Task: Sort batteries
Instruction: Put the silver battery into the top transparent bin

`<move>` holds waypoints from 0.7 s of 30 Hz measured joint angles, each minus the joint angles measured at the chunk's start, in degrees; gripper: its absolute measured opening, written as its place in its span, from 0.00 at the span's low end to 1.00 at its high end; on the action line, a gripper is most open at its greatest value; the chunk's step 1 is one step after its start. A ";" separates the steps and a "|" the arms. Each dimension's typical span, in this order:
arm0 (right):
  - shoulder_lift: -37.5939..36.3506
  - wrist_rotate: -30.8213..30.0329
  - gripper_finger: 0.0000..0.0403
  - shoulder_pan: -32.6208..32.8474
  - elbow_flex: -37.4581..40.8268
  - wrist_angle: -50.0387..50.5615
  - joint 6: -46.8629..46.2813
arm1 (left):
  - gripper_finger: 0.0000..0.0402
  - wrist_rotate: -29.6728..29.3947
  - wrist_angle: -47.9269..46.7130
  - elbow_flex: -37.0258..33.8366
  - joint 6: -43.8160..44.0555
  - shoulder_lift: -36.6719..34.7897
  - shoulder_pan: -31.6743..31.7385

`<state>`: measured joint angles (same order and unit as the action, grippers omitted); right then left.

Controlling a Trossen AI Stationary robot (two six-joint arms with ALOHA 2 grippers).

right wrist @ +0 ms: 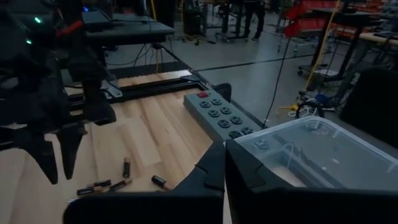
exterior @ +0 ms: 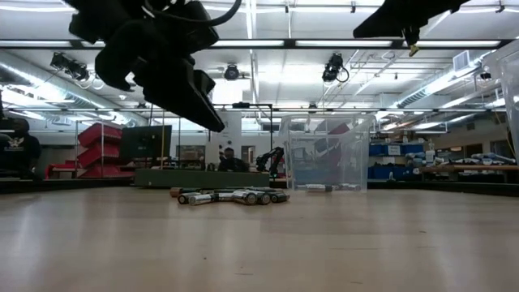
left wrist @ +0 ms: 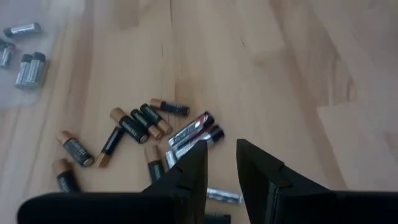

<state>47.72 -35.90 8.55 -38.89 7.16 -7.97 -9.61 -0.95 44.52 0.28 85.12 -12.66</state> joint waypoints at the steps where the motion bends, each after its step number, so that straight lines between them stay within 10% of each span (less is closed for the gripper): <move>1: 0.00 0.00 0.00 0.17 0.00 0.01 0.00 | 0.21 -0.23 1.51 -0.90 0.41 0.00 -0.17; 21: 2.25 0.00 0.00 0.82 0.02 0.11 -1.51 | 0.21 -0.60 4.46 -7.11 13.33 0.66 -2.37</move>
<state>49.97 -35.90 9.37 -38.87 7.27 -9.47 -10.21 3.51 37.41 13.62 85.78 -15.03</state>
